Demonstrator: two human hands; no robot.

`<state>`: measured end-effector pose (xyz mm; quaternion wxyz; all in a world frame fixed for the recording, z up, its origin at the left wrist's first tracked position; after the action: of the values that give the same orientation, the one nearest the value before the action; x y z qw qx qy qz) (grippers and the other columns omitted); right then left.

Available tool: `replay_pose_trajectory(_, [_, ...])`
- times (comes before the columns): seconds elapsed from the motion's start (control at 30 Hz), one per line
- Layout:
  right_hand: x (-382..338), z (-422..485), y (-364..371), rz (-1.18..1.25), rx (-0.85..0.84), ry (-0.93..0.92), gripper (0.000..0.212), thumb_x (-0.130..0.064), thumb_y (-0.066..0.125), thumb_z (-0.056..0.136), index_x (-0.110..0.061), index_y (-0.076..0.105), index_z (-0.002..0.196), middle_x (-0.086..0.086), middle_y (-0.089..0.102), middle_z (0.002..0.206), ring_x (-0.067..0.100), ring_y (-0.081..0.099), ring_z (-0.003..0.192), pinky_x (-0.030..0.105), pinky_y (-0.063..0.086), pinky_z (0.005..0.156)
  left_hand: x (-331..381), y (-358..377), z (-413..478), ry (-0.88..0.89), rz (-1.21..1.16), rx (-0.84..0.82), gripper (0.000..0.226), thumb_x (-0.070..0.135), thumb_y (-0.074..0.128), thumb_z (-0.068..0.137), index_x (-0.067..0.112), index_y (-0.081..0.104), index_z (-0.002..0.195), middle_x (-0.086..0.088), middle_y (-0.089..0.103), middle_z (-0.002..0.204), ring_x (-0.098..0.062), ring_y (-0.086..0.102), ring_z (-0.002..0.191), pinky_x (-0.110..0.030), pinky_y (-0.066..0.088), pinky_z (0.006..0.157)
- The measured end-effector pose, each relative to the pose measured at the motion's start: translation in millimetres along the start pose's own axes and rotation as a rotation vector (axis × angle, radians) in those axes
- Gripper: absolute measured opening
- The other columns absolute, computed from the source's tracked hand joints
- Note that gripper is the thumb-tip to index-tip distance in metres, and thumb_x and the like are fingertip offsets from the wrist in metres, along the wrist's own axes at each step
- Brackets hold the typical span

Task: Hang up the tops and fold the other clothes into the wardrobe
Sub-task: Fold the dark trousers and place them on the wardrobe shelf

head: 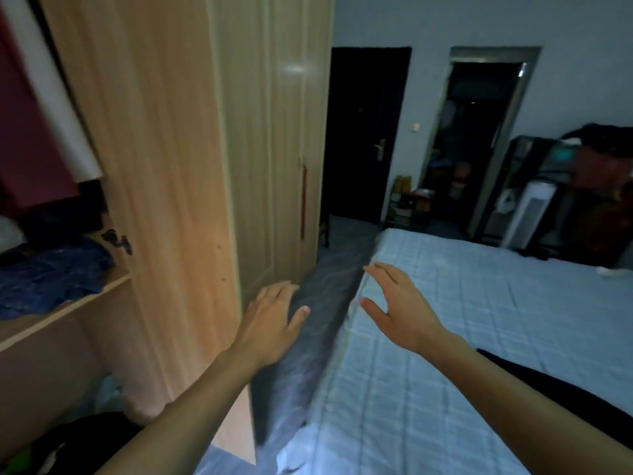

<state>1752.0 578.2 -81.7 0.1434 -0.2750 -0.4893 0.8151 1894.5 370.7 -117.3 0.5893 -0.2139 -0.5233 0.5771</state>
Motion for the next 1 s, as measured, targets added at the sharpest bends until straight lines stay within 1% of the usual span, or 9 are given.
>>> replay_pose_trajectory(0.13, [53.8, -39.8, -28.9, -0.006, 0.055, 0.086, 0.061, -0.043, 0.051, 0.099, -0.02, 0.031, 0.153, 0.003, 0.027, 0.16, 0.018, 0.02, 0.148, 0.032, 0.022, 0.119, 62.6, 25.1, 21.2, 0.086, -0.009, -0.044, 0.052, 0.043, 0.05, 0.1, 0.016, 0.046, 0.144, -0.005, 0.045, 0.151, -0.022, 0.038, 0.139, -0.032, 0.028, 0.116])
replay_pose_trajectory(0.3, [141.6, -95.9, -78.1, 0.011, 0.119, 0.209, 0.061, -0.044, 0.05, 0.099, -0.023, 0.03, 0.153, 0.0, 0.025, 0.161, 0.016, 0.018, 0.149, 0.033, 0.024, 0.119, 164.2, 67.5, 45.8, 0.182, -0.04, -0.075, 0.051, 0.044, 0.05, 0.1, 0.016, 0.047, 0.142, -0.004, 0.047, 0.148, -0.022, 0.04, 0.136, -0.032, 0.031, 0.112])
replay_pose_trajectory(0.4, [199.5, -136.9, -110.3, -0.013, 0.14, 0.27, 0.062, -0.043, 0.051, 0.099, -0.021, 0.031, 0.153, 0.002, 0.025, 0.161, 0.017, 0.019, 0.149, 0.034, 0.026, 0.119, 235.9, 102.8, 54.6, 0.252, -0.025, -0.113, 0.054, 0.047, 0.046, 0.101, 0.017, 0.043, 0.146, -0.003, 0.043, 0.151, -0.021, 0.037, 0.139, -0.035, 0.03, 0.114])
replay_pose_trajectory(0.53, [269.7, -192.1, -144.7, -0.051, 0.143, 0.352, 0.063, -0.042, 0.052, 0.099, -0.02, 0.031, 0.153, 0.004, 0.025, 0.16, 0.018, 0.019, 0.149, 0.032, 0.023, 0.118, 327.0, 150.9, 55.2, 0.359, -0.024, -0.155, 0.057, 0.047, 0.044, 0.102, 0.018, 0.038, 0.149, -0.002, 0.037, 0.155, -0.02, 0.032, 0.143, -0.038, 0.029, 0.115])
replay_pose_trajectory(0.6, [297.0, -219.4, -158.8, -0.048, 0.162, 0.408, 0.063, -0.042, 0.053, 0.098, -0.02, 0.032, 0.153, 0.004, 0.026, 0.16, 0.018, 0.019, 0.149, 0.034, 0.024, 0.119, 365.8, 172.0, 55.4, 0.406, -0.029, -0.199, 0.057, 0.048, 0.043, 0.102, 0.018, 0.037, 0.15, -0.001, 0.036, 0.156, -0.019, 0.031, 0.143, -0.039, 0.029, 0.116])
replay_pose_trajectory(0.83, [375.4, -309.5, -194.5, -0.048, 0.242, 0.635, 0.062, -0.041, 0.056, 0.097, -0.02, 0.036, 0.151, 0.005, 0.03, 0.159, 0.019, 0.021, 0.149, 0.041, 0.025, 0.12, 469.2, 236.0, 69.5, 0.546, -0.068, -0.309, 0.057, 0.048, 0.042, 0.102, 0.019, 0.037, 0.15, 0.002, 0.037, 0.156, -0.017, 0.029, 0.144, -0.04, 0.03, 0.116])
replay_pose_trajectory(1.0, [421.4, -350.3, -208.5, -0.045, 0.286, 0.787, 0.061, -0.039, 0.057, 0.097, -0.019, 0.036, 0.151, 0.004, 0.031, 0.159, 0.018, 0.022, 0.149, 0.04, 0.023, 0.121, 520.7, 290.1, 83.3, 0.627, -0.093, -0.384, 0.056, 0.048, 0.044, 0.101, 0.019, 0.038, 0.149, 0.003, 0.038, 0.155, -0.017, 0.03, 0.144, -0.039, 0.031, 0.115])
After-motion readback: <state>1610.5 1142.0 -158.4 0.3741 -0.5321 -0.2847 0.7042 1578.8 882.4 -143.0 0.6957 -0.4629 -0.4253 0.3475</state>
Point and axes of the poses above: each hand's wrist, its own z-axis towards the middle knuckle, its own y-axis out of the palm, x = y × z, the point moved 1 cm from there along z, towards the middle knuckle
